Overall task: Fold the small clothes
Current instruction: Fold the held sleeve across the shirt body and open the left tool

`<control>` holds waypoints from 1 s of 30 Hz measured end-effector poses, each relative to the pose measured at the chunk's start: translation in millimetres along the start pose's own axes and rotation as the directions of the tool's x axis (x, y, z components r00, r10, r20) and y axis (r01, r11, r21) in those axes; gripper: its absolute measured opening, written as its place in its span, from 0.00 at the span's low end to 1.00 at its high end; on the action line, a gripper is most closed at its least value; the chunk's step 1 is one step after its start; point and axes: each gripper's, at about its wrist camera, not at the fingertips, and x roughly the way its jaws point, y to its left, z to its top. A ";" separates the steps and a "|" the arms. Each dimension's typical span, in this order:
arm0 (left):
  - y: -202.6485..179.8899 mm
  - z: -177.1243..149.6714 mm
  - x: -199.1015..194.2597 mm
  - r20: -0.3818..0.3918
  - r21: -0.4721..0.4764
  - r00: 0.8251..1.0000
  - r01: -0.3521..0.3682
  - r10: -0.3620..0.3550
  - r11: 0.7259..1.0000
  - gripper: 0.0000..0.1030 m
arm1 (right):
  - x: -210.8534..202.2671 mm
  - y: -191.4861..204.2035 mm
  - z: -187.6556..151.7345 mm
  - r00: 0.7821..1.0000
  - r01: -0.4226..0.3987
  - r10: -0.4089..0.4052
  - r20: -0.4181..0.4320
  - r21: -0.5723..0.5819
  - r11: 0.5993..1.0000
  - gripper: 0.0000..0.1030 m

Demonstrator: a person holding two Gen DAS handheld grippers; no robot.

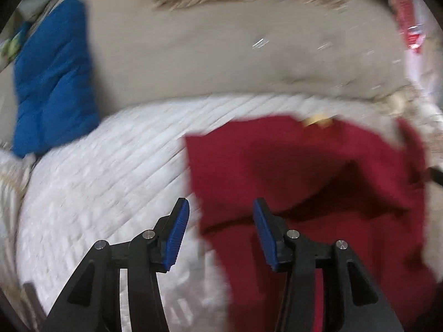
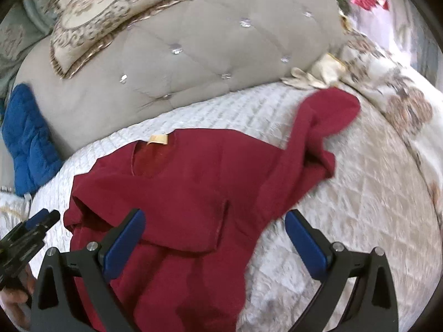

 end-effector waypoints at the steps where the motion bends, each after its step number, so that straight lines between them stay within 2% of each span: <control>1: 8.9 -4.4 8.8 -0.027 -0.019 1.000 -0.006 0.005 1.000 0.26 | 3.9 4.8 1.4 1.000 -0.003 0.003 -0.004 -0.033 0.999 0.99; 4: 19.8 -12.2 24.5 -0.067 -0.048 0.998 -0.001 -0.002 0.999 0.26 | 20.8 8.9 7.4 0.999 0.037 -0.037 -0.006 -0.090 0.995 0.99; 6: 18.5 -15.5 30.4 -0.078 -0.047 0.997 0.007 -0.011 0.999 0.26 | 35.6 7.5 11.9 0.997 0.071 -0.073 -0.019 -0.107 0.992 0.94; 8: 15.1 -17.4 34.0 -0.081 -0.035 0.997 0.008 -0.010 0.999 0.26 | 58.7 9.5 15.3 0.995 0.075 -0.084 -0.054 -0.149 0.986 0.82; 10: 11.9 -16.9 37.2 -0.082 -0.032 0.997 0.009 -0.011 0.999 0.26 | 77.6 13.8 15.1 0.991 0.044 -0.066 -0.113 -0.187 0.981 0.58; 11: 10.7 -18.4 38.7 -0.082 -0.032 0.997 0.011 -0.014 0.999 0.26 | 84.8 16.7 13.5 0.989 0.019 -0.048 -0.139 -0.204 0.979 0.50; 12: 10.9 -18.6 39.4 -0.082 -0.031 0.997 0.015 -0.018 0.999 0.26 | 86.5 20.9 12.0 0.990 0.016 -0.049 -0.134 -0.232 0.973 0.49; 13: 12.8 -17.8 39.5 -0.081 -0.031 0.996 0.018 -0.021 0.999 0.26 | 85.1 25.8 11.1 0.992 0.011 -0.045 -0.120 -0.271 0.962 0.38; 14: 14.0 -18.3 39.3 -0.082 -0.031 0.996 0.023 -0.025 0.999 0.26 | 83.1 29.3 11.1 0.993 0.007 -0.043 -0.112 -0.305 0.952 0.08; 15: 15.5 -18.2 38.6 -0.084 -0.034 0.996 0.025 -0.028 0.999 0.26 | 78.5 31.3 13.3 0.994 0.027 -0.061 -0.090 -0.338 0.941 0.01; 19: 24.1 -15.4 22.4 -0.044 -0.049 0.999 0.026 -0.028 0.998 0.26 | 54.2 15.1 38.1 0.996 0.083 -0.083 0.011 -0.300 0.950 0.00; 21: 26.8 -12.6 16.7 -0.027 -0.057 0.999 0.031 -0.033 0.998 0.26 | 51.2 4.4 52.3 0.988 0.155 -0.144 0.060 -0.278 0.948 0.00; 22: 27.0 -10.8 14.8 -0.024 -0.060 0.999 0.034 -0.035 0.998 0.26 | 53.3 -1.8 57.8 0.986 0.165 -0.156 0.054 -0.255 0.953 0.00; 24: 24.6 -8.2 11.0 -0.021 -0.049 0.999 0.037 -0.038 0.998 0.26 | 53.7 -9.6 63.4 0.999 0.049 -0.052 -0.010 -0.193 0.980 0.02; 25: 23.8 -7.8 9.6 -0.015 -0.044 0.999 0.038 -0.039 0.998 0.26 | 52.7 -9.5 62.8 0.999 -0.004 -0.002 -0.037 -0.177 0.984 0.13; 26: 23.0 -8.1 8.0 -0.008 -0.039 0.999 0.039 -0.039 0.998 0.26 | 51.2 -7.4 59.6 0.997 -0.050 0.040 -0.061 -0.172 0.984 0.38; 28: 21.8 -8.4 8.7 -0.010 -0.035 0.999 0.039 -0.040 0.999 0.26 | 49.3 0.8 53.7 0.998 -0.047 0.038 -0.049 -0.207 0.977 0.60; 30: 22.3 -9.5 12.5 -0.025 -0.044 0.999 0.039 -0.040 0.998 0.26 | 56.2 9.7 45.6 0.998 -0.022 0.006 -0.060 -0.260 0.965 0.60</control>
